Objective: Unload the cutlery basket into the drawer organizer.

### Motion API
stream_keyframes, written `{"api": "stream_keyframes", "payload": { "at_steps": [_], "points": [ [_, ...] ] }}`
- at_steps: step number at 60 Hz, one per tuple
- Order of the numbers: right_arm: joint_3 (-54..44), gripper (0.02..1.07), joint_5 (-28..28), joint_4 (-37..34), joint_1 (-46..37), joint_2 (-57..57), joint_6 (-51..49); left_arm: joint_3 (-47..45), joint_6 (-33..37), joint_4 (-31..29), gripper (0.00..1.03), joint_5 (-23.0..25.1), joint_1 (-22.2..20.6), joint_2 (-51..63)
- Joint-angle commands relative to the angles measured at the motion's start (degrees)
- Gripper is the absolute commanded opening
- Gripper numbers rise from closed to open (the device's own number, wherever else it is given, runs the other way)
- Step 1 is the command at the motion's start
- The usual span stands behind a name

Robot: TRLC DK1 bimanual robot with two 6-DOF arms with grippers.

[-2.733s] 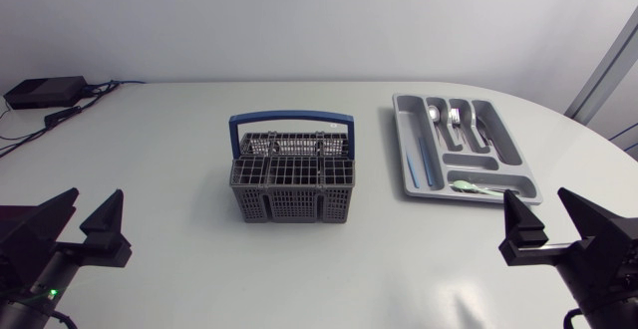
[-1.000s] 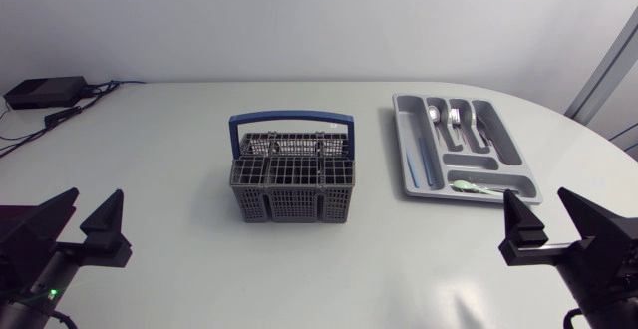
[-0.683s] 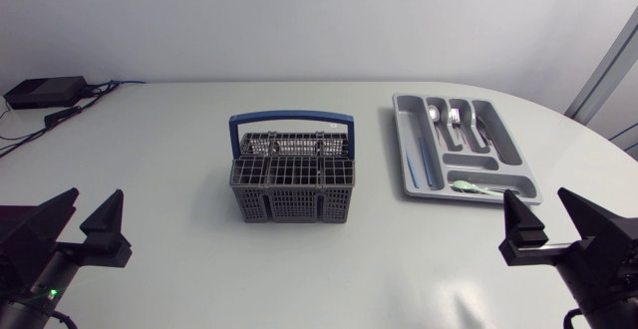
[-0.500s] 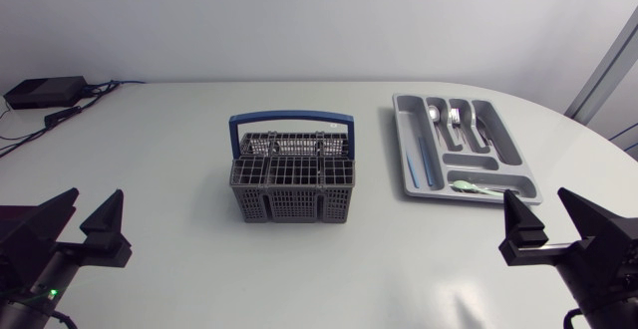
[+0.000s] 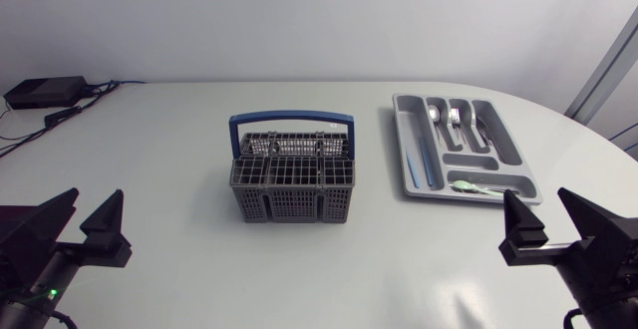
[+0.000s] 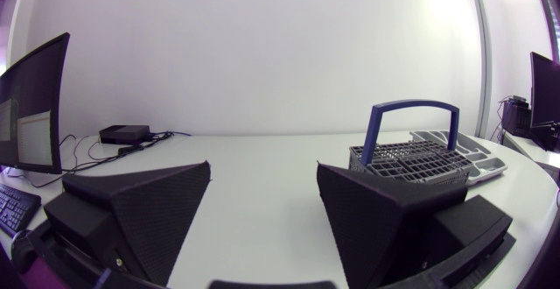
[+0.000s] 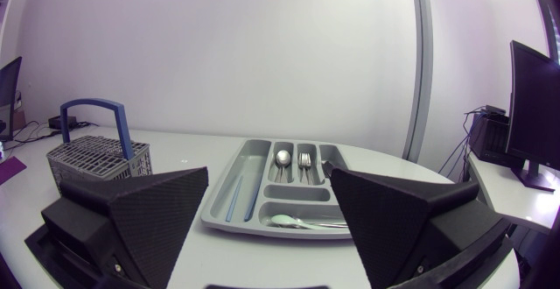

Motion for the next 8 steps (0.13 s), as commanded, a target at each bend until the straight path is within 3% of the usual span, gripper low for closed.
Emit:
{"api": "stream_keyframes", "payload": {
  "at_steps": [1,8],
  "points": [
    [-1.15,1.03,0.32,0.99,0.45,-0.27,1.48,-1.17,-1.43,0.93,0.99,-0.1,-0.3,-0.36],
    [-1.15,1.03,0.32,0.99,0.45,-0.27,1.48,-1.17,-1.43,0.93,0.99,-0.1,-0.3,-0.36]
  ]
}}
